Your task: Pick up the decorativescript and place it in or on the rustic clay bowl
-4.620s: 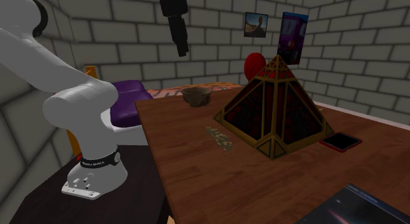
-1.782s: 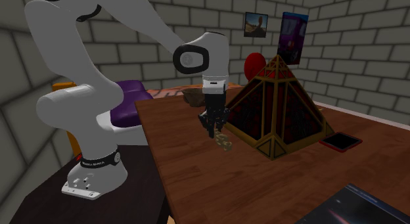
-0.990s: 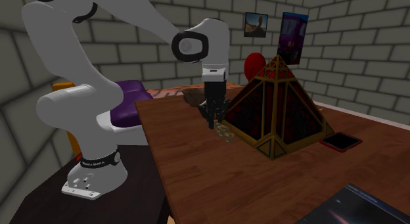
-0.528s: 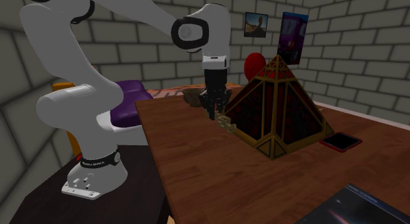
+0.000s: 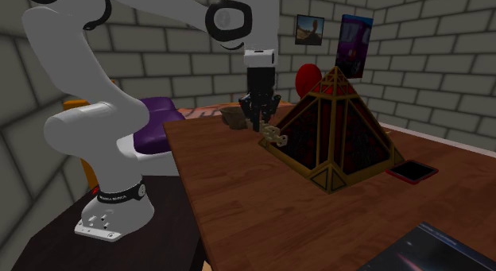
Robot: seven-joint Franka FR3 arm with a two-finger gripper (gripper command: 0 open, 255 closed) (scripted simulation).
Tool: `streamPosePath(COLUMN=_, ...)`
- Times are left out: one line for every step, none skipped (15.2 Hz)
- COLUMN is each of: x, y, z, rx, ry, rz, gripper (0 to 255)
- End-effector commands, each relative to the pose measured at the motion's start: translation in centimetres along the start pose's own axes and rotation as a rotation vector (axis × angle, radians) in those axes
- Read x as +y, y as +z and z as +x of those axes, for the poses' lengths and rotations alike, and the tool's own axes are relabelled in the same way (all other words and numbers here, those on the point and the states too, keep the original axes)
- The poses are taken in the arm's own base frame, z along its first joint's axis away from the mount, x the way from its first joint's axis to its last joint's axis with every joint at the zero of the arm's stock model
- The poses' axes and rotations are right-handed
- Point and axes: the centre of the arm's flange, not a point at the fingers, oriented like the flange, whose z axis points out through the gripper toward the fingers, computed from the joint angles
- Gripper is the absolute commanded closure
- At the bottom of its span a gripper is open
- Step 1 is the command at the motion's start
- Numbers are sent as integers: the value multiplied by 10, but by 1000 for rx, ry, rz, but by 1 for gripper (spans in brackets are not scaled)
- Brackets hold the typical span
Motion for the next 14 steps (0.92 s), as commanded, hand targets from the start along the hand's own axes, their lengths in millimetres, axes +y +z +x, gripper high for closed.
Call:
streamPosePath(x=-1, y=-11, z=1, rx=0, ry=0, rz=0, gripper=255)
streamPosePath(x=-1, y=-16, z=1, rx=0, ry=0, rz=0, gripper=255)
streamPosePath(x=-1, y=-22, z=1, rx=0, ry=0, rz=0, gripper=255)
streamPosePath(x=-1, y=-27, z=1, rx=0, ry=0, rz=0, gripper=255)
streamPosePath(x=-1, y=-32, z=2, rx=0, ry=0, rz=0, gripper=255)
streamPosePath(x=0, y=-37, z=2, rx=0, ry=0, rz=0, gripper=255)
streamPosePath(x=0, y=-43, z=2, rx=0, ry=0, rz=0, gripper=255)
streamPosePath(x=0, y=-48, z=2, rx=0, ry=0, rz=0, gripper=255)
streamPosePath(x=0, y=-53, z=3, rx=0, ry=0, rz=0, gripper=255)
streamPosePath(x=0, y=-55, z=3, rx=0, ry=0, rz=0, gripper=255)
streamPosePath(x=-5, y=-56, z=-10, rx=0, ry=0, rz=0, gripper=255)
streamPosePath(x=-10, y=-57, z=-22, rx=0, ry=0, rz=0, gripper=255)
streamPosePath(x=-14, y=-58, z=-34, rx=0, ry=0, rz=0, gripper=255)
streamPosePath(x=-19, y=-59, z=-47, rx=0, ry=0, rz=0, gripper=255)
